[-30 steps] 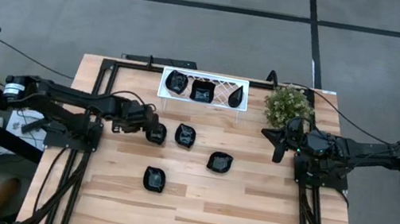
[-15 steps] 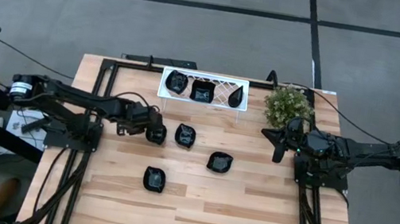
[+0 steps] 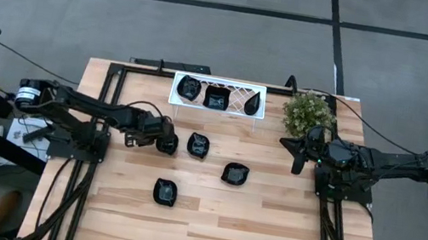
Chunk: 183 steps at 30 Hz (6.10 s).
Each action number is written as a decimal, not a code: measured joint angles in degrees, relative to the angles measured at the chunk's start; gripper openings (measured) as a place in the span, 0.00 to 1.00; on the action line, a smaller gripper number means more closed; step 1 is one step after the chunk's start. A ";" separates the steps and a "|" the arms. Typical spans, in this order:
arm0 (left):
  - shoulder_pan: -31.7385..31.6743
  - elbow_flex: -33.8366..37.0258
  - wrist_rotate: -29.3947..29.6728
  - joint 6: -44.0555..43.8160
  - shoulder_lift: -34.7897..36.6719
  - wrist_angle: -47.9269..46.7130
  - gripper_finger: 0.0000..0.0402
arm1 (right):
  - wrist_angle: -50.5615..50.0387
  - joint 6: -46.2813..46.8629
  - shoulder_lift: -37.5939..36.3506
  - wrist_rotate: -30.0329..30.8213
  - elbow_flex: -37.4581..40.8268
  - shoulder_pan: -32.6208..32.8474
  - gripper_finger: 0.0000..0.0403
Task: Pick & Place Mini shaped plates
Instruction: Stack the leaf-shaped plate on top of the leaf-shaped plate on the shelf
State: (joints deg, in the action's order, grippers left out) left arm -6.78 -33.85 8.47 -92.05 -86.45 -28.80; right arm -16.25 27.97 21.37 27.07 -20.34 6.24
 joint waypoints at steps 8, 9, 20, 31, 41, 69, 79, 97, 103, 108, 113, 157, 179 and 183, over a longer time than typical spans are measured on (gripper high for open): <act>0.00 0.00 -0.15 -0.40 -0.99 2.07 0.42 | 0.02 0.00 -0.02 0.00 0.00 0.00 0.05; 0.00 0.00 -0.15 -0.41 -0.99 2.21 0.42 | 0.02 0.00 -0.02 0.00 0.00 -0.02 0.05; 1.30 0.00 -0.15 -1.03 -1.12 3.06 0.39 | 0.02 0.00 0.00 0.00 0.00 0.00 0.05; 1.92 0.00 0.06 -1.88 -1.14 3.17 0.17 | 0.02 0.00 0.00 0.00 0.00 0.00 0.05; 1.94 -0.04 0.66 -1.68 -1.14 3.08 0.02 | 0.00 0.01 -0.02 0.00 0.00 0.00 0.05; 12.88 -0.22 -3.43 4.87 25.02 -2.36 0.01 | 0.03 0.00 -0.02 -0.02 -0.02 -0.02 0.05; 15.89 -10.76 10.01 9.39 26.66 0.40 0.01 | 0.04 0.02 0.00 -0.02 0.00 -0.02 0.05; -16.31 -27.64 -6.40 37.21 14.05 -0.89 0.01 | 0.06 0.00 0.00 0.00 -0.01 0.00 0.05; -22.73 -32.82 -9.13 44.12 8.73 -11.22 0.01 | 0.04 0.00 -0.02 0.00 -0.02 0.00 0.05; -25.96 -35.76 -10.52 45.76 5.60 -13.08 0.01 | 0.05 0.00 -0.02 0.00 -0.01 0.00 0.05; -27.87 -36.83 -11.62 46.83 2.19 -13.29 0.01 | 0.04 0.00 0.00 0.07 0.00 -0.02 0.05; -29.34 -36.72 -10.12 45.12 -3.46 -15.78 0.01 | 0.02 0.00 0.00 0.04 -0.02 -0.02 0.05; -30.08 -36.70 -10.64 47.26 -3.60 -15.32 0.01 | 0.02 0.00 0.00 0.04 0.00 0.00 0.05; -30.08 -36.70 -10.64 47.26 -3.59 -15.32 0.01 | 0.02 0.00 -0.02 0.04 0.00 0.00 0.05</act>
State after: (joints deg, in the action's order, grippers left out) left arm -36.86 -70.54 -2.17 -44.80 -90.04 -44.12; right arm -16.23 27.97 21.35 27.11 -20.34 6.24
